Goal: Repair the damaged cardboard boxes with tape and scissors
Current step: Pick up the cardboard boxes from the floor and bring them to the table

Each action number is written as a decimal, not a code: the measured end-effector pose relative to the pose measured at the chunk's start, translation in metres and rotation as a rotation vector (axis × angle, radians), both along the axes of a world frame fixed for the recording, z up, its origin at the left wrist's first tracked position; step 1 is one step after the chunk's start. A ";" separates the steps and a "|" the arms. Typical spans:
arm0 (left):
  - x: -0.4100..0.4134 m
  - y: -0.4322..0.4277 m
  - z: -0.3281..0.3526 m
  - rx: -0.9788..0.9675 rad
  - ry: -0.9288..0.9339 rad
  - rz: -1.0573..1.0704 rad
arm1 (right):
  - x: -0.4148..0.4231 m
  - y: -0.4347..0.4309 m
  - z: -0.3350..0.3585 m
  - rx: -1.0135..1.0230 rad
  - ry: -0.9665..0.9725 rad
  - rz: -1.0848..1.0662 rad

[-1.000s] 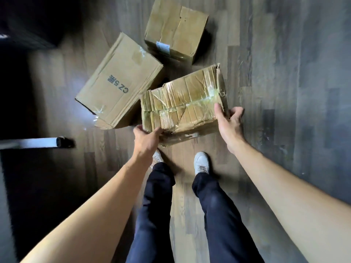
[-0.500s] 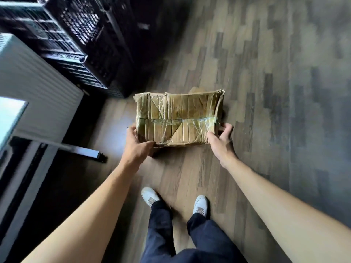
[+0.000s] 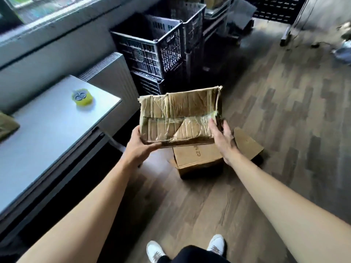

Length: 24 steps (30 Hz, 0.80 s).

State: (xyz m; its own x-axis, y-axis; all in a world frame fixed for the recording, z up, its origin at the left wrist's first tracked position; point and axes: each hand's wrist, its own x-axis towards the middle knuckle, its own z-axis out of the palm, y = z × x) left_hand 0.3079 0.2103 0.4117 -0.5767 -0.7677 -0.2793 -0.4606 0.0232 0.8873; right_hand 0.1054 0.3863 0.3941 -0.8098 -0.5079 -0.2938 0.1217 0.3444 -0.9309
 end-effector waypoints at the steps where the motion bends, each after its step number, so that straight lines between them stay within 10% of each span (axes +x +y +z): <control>1: 0.013 -0.011 0.003 -0.001 -0.001 -0.008 | 0.010 -0.012 0.006 -0.028 0.013 0.045; 24: 0.245 -0.156 0.086 0.159 0.329 0.254 | 0.197 -0.213 0.081 -0.309 -0.062 0.457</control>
State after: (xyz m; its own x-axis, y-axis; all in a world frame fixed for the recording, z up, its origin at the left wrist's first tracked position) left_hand 0.5525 0.0542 0.4973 -0.4533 -0.8588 -0.2389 -0.1267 -0.2032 0.9709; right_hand 0.3023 0.1730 0.4752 -0.4723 -0.8738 -0.1156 0.0820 0.0870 -0.9928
